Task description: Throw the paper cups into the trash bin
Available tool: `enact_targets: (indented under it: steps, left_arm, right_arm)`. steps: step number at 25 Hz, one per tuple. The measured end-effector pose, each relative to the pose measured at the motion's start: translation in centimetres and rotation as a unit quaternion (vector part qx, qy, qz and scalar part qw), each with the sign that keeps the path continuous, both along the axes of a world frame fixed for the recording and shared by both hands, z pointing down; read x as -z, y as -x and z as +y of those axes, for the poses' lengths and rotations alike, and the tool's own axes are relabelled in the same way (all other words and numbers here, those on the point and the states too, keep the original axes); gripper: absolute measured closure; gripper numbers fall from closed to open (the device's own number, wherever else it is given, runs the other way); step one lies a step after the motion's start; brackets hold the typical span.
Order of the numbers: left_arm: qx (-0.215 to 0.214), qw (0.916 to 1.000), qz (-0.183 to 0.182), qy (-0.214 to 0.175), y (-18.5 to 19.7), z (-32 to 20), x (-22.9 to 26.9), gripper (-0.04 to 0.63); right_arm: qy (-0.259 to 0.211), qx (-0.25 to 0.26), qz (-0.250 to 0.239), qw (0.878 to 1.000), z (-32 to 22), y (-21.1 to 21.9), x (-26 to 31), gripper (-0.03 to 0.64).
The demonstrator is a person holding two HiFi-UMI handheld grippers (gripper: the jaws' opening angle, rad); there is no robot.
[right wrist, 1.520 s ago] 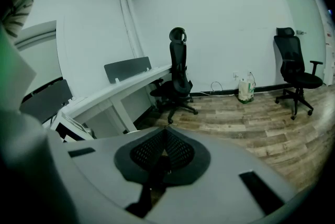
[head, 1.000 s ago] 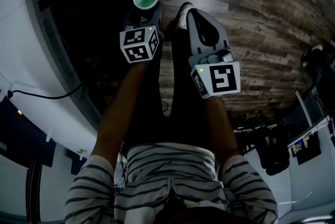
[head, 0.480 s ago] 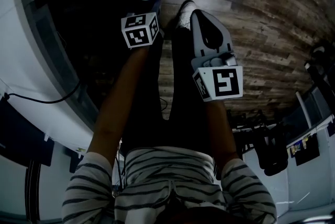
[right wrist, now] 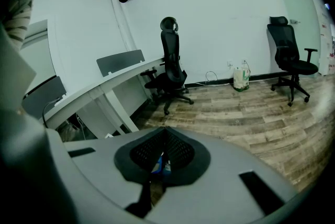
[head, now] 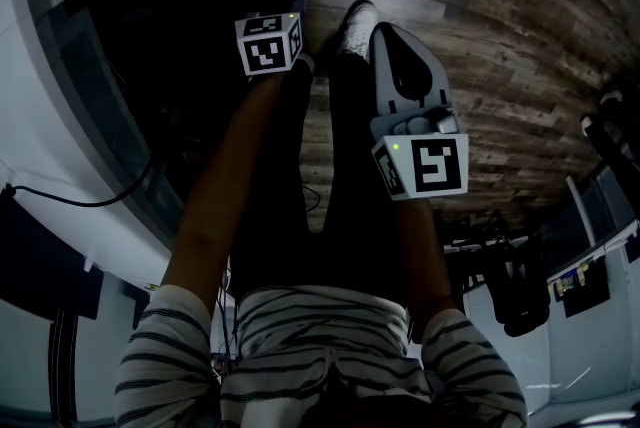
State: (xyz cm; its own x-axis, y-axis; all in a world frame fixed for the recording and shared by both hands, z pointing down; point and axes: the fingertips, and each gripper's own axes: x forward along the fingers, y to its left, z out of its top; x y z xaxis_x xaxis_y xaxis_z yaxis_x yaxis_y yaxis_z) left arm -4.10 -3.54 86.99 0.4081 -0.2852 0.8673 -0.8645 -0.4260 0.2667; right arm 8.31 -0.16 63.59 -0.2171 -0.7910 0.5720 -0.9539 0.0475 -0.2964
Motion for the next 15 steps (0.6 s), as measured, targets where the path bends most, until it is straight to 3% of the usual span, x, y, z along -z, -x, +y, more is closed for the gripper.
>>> enact_targets:
  steps: [15]
  left_arm:
    - [0.024, 0.9993, 0.007, 0.026, 0.2, -1.0, -4.5, 0.328]
  right_arm:
    - [0.012, -0.004, -0.014, 1.0, -0.2, 1.4, -1.0, 0.6]
